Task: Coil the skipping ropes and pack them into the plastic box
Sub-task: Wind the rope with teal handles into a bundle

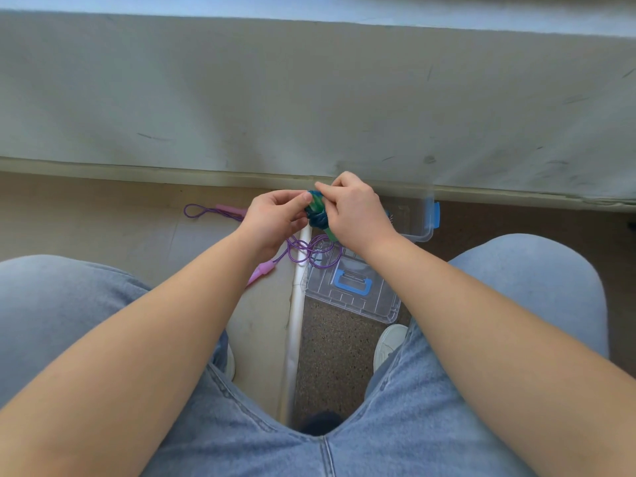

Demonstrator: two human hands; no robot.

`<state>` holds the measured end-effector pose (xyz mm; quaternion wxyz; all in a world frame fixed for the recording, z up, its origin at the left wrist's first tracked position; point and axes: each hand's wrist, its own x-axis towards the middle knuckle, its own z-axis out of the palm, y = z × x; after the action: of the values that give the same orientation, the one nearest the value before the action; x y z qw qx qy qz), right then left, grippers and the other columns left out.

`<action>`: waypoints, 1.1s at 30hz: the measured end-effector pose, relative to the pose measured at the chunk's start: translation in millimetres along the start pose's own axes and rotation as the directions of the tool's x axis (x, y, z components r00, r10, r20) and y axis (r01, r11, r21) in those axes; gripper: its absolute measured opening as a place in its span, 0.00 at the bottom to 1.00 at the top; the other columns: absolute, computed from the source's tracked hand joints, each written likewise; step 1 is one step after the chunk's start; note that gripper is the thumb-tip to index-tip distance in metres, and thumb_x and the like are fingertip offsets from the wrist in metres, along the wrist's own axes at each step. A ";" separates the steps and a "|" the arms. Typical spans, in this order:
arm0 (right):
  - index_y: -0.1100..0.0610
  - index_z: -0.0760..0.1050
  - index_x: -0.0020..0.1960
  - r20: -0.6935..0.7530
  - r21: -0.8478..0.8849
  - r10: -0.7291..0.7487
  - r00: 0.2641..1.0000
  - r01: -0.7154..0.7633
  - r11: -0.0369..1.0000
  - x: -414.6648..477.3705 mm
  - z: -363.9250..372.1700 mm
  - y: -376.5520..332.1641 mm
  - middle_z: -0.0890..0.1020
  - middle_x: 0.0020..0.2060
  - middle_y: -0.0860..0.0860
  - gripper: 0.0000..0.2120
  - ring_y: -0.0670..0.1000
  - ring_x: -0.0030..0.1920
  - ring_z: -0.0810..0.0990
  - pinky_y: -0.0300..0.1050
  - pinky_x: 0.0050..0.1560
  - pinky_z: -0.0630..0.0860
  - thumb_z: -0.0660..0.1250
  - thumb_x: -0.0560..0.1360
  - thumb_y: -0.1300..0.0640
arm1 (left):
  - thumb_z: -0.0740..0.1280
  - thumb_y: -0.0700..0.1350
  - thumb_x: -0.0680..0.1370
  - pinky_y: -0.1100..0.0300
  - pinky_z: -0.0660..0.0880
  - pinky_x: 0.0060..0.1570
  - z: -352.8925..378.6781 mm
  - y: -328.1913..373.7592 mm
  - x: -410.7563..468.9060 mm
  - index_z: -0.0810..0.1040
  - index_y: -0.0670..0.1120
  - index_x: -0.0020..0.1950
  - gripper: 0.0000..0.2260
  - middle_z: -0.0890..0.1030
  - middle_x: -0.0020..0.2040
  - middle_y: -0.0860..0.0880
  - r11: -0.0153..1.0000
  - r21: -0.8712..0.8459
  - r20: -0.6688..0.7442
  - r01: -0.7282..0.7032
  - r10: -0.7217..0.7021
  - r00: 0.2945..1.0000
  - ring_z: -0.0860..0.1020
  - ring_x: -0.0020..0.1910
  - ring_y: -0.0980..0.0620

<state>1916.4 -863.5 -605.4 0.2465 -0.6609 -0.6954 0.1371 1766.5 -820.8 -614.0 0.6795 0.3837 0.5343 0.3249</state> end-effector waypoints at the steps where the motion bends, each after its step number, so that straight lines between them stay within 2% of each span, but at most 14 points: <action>1: 0.59 0.80 0.65 -0.001 -0.016 -0.028 1.000 0.028 0.999 -0.1 0.0 -0.1 0.77 0.48 0.58 0.15 0.58 0.47 0.79 0.52 0.48 0.77 0.63 0.81 0.60 | 0.69 0.40 0.79 0.66 0.79 0.40 0.1 0.2 -0.2 0.82 0.41 0.52 0.04 0.82 0.40 0.47 1.000 -0.002 -0.006 -0.001 0.001 1.000 0.76 0.35 0.56; 6: 0.62 0.82 0.50 -0.053 -0.141 -0.152 0.987 0.143 0.980 -2.0 1.2 -0.3 0.77 0.40 0.58 0.11 0.60 0.38 0.78 0.51 0.39 0.77 0.64 0.81 0.57 | 0.69 0.42 0.80 0.66 0.77 0.38 0.8 0.5 -0.1 0.82 0.40 0.53 0.06 0.79 0.37 0.48 1.000 -0.015 -0.049 0.025 -0.026 0.998 0.74 0.32 0.57; 10: 0.63 0.82 0.51 -0.089 -0.193 -0.193 0.977 0.173 0.966 -2.4 -0.3 -1.6 0.80 0.38 0.58 0.08 0.60 0.37 0.80 0.49 0.37 0.77 0.67 0.78 0.60 | 0.69 0.42 0.80 0.68 0.77 0.37 2.7 0.7 -1.3 0.81 0.40 0.53 0.06 0.79 0.35 0.49 0.995 -0.087 -0.045 0.058 -0.062 0.997 0.75 0.30 0.59; 13: 0.62 0.80 0.57 -0.122 -0.137 -0.178 0.976 0.161 0.977 -2.5 -2.6 -2.1 0.83 0.40 0.58 0.10 0.60 0.40 0.82 0.50 0.40 0.78 0.70 0.76 0.60 | 0.69 0.42 0.80 0.68 0.77 0.36 2.9 0.4 -2.1 0.81 0.40 0.52 0.06 0.80 0.35 0.49 0.991 -0.107 -0.037 0.077 -0.081 0.996 0.75 0.30 0.59; 16: 0.60 0.80 0.51 -0.114 -0.117 -0.187 0.976 0.174 0.978 -2.4 -1.4 0.2 0.83 0.38 0.56 0.05 0.59 0.39 0.82 0.51 0.40 0.78 0.69 0.77 0.59 | 0.70 0.42 0.79 0.68 0.77 0.36 3.3 0.1 -2.3 0.81 0.39 0.55 0.08 0.80 0.37 0.48 0.991 -0.110 -0.042 0.081 -0.086 0.995 0.75 0.29 0.59; 20: 0.59 0.84 0.46 -0.088 -0.135 -0.214 0.973 0.202 0.970 -1.3 2.6 6.9 0.81 0.36 0.55 0.06 0.58 0.39 0.80 0.50 0.38 0.78 0.69 0.76 0.58 | 0.69 0.42 0.79 0.68 0.77 0.35 5.2 -2.7 -4.1 0.81 0.38 0.57 0.09 0.81 0.40 0.46 0.985 -0.142 -0.041 0.101 -0.108 0.993 0.76 0.31 0.59; 22: 0.58 0.85 0.48 -0.080 -0.075 -0.187 0.979 0.181 0.981 -0.1 3.3 9.2 0.81 0.39 0.55 0.07 0.58 0.42 0.80 0.50 0.42 0.78 0.69 0.76 0.58 | 0.68 0.41 0.80 0.68 0.77 0.35 6.0 -4.1 -5.3 0.81 0.38 0.55 0.07 0.80 0.41 0.46 0.977 -0.179 -0.019 0.117 -0.122 0.992 0.76 0.33 0.57; 26: 0.55 0.87 0.51 -0.025 0.239 0.052 0.998 -0.044 0.970 0.5 4.3 10.3 0.82 0.46 0.53 0.06 0.52 0.49 0.80 0.47 0.53 0.77 0.72 0.75 0.59 | 0.66 0.42 0.82 0.66 0.79 0.36 7.8 -1.0 -8.2 0.79 0.37 0.54 0.08 0.79 0.38 0.46 0.951 -0.252 0.060 0.181 -0.171 0.983 0.78 0.34 0.56; 30: 0.54 0.87 0.51 0.033 0.341 0.149 0.988 -0.151 0.928 -0.3 2.0 13.1 0.82 0.46 0.49 0.06 0.48 0.49 0.80 0.42 0.55 0.76 0.74 0.75 0.59 | 0.65 0.37 0.81 0.65 0.82 0.41 3.9 5.3 -10.6 0.80 0.36 0.55 0.07 0.81 0.40 0.45 0.947 -0.229 0.113 0.226 -0.204 0.972 0.80 0.38 0.55; 33: 0.54 0.87 0.52 0.067 0.399 0.164 0.984 -0.178 0.899 -1.3 0.8 13.5 0.80 0.47 0.46 0.06 0.46 0.50 0.79 0.38 0.55 0.74 0.74 0.75 0.58 | 0.65 0.37 0.80 0.67 0.81 0.38 0.3 9.5 -11.8 0.79 0.35 0.55 0.07 0.81 0.40 0.44 0.942 -0.207 0.122 0.266 -0.245 0.962 0.82 0.36 0.55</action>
<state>1927.5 -863.5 -613.2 0.3534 -0.6520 -0.5953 0.3093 1764.0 -826.2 -600.1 0.7789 0.2481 0.5072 0.2729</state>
